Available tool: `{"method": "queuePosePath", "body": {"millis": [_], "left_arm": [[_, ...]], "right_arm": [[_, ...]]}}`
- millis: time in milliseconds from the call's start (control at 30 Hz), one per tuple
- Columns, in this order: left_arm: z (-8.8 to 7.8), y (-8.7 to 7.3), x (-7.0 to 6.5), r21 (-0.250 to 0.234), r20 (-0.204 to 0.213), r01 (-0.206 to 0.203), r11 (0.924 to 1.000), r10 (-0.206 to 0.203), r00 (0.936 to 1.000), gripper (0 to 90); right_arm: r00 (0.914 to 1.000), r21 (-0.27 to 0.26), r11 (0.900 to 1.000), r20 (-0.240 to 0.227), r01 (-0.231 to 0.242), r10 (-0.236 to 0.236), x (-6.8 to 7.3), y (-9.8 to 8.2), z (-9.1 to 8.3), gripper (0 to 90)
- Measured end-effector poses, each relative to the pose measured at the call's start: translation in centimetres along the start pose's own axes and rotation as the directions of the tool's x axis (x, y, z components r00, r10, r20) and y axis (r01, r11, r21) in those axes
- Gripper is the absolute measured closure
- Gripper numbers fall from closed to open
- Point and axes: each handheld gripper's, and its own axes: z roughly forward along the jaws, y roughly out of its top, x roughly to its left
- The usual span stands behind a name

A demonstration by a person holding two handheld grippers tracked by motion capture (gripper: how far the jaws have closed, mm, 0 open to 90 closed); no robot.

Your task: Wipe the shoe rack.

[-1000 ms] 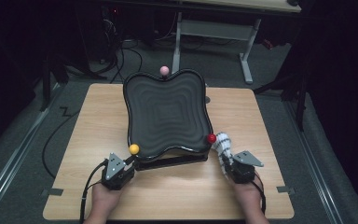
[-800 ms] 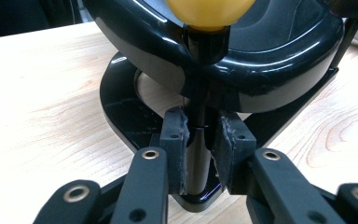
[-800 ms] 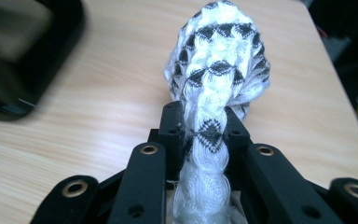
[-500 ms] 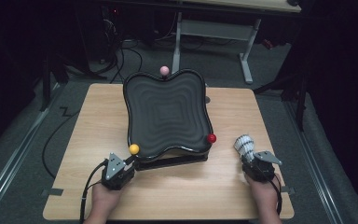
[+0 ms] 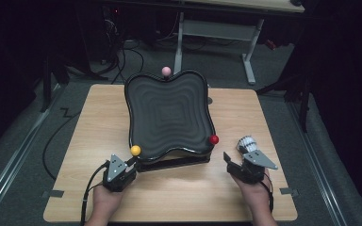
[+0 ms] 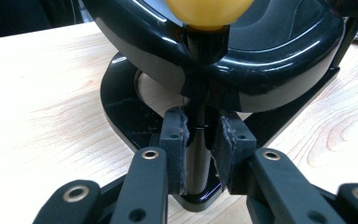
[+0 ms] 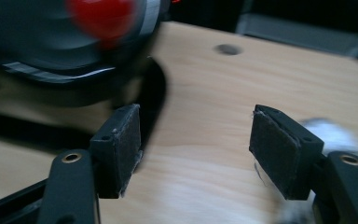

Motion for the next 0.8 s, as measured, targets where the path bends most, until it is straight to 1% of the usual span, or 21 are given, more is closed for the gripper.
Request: {"method": "queuePosePath", "body": {"millis": [100, 133, 200, 233, 300, 333, 400, 433, 467, 500, 533, 567, 633, 733, 800], "left_arm": [[-0.1, 0.0, 0.0, 0.003, -0.001, -0.007, 1.0000, 0.007, 1.0000, 74.0], [-0.1, 0.0, 0.0, 0.004, -0.002, -0.009, 1.0000, 0.009, 1.0000, 74.0], [-0.2, -0.1, 0.0, 0.004, -0.003, -0.014, 0.9999, 0.014, 0.9999, 73.9], [-0.3, -0.1, 0.0, 0.005, -0.005, -0.016, 0.9999, 0.016, 0.9999, 73.9], [-0.4, -0.2, -0.1, 0.005, -0.009, -0.020, 0.9998, 0.020, 0.9998, 73.8], [-0.4, -0.2, -0.1, 0.004, -0.010, -0.021, 0.9998, 0.021, 0.9997, 73.8], [-0.5, -0.3, -0.1, 0.003, -0.013, -0.025, 0.9997, 0.025, 0.9996, 73.7], [-0.5, -0.3, -0.1, 0.004, -0.013, -0.026, 0.9997, 0.026, 0.9996, 73.7], [-0.6, -0.3, -0.1, 0.004, -0.017, -0.024, 0.9997, 0.024, 0.9996, 73.7], [-0.6, -0.3, -0.1, 0.003, -0.017, -0.022, 0.9998, 0.022, 0.9996, 73.7], [-0.6, -0.4, -0.1, 0.001, -0.017, -0.018, 0.9998, 0.018, 0.9997, 73.8], [-0.6, -0.4, 0.0, 0.001, -0.017, -0.017, 0.9999, 0.017, 0.9997, 73.8], [-0.5, -0.3, 0.0, 0.003, -0.016, -0.015, 0.9999, 0.015, 0.9998, 73.8], [0.0, -0.1, 0.2, 0.008, -0.016, -0.006, 1.0000, 0.006, 0.9998, 73.8], [0.6, 0.1, 0.3, 0.006, -0.009, 0.003, 1.0000, -0.003, 1.0000, 74.0]], "right_arm": [[0.9977, 0.029, 1.000, -0.068, 0.005, -0.003, 1.2, -0.3, 0.8, 34.3], [0.9967, 0.043, 0.999, -0.080, 0.019, -0.015, 1.8, -0.4, 1.3, 35.1], [0.9952, 0.061, 0.997, -0.090, 0.045, -0.040, 2.7, -0.8, 2.2, 36.5], [0.9951, 0.066, 0.997, -0.088, 0.050, -0.044, 3.0, -0.9, 2.5, 37.6], [0.9948, 0.079, 0.995, -0.087, 0.060, -0.053, 3.6, -1.2, 3.7, 44.4], [0.9947, 0.074, 0.995, -0.086, 0.062, -0.056, 3.9, -1.2, 4.1, 51.2], [0.9943, 0.057, 0.995, -0.078, 0.077, -0.073, 4.3, -1.0, 4.7, 59.2], [0.9946, 0.058, 0.995, -0.072, 0.079, -0.075, 4.5, -1.0, 5.2, 66.0], [0.9947, 0.060, 0.995, -0.068, 0.081, -0.077, 4.7, -0.9, 5.4, 69.6], [0.9953, 0.062, 0.994, -0.049, 0.086, -0.083, 4.8, -0.9, 5.5, 73.0], [0.9954, 0.060, 0.995, -0.049, 0.085, -0.082, 4.8, -0.9, 5.5, 73.8], [0.9961, 0.066, 0.996, -0.065, 0.064, -0.060, 4.7, -0.9, 5.4, 74.4], [0.9957, 0.067, 0.996, -0.079, 0.053, -0.048, 4.5, -0.9, 5.2, 74.5], [0.9950, 0.073, 0.995, -0.079, 0.066, -0.060, 4.6, -1.0, 4.7, 74.3], [0.9948, 0.072, 0.995, -0.079, 0.070, -0.064, 4.5, -1.3, 4.1, 74.1]]}}
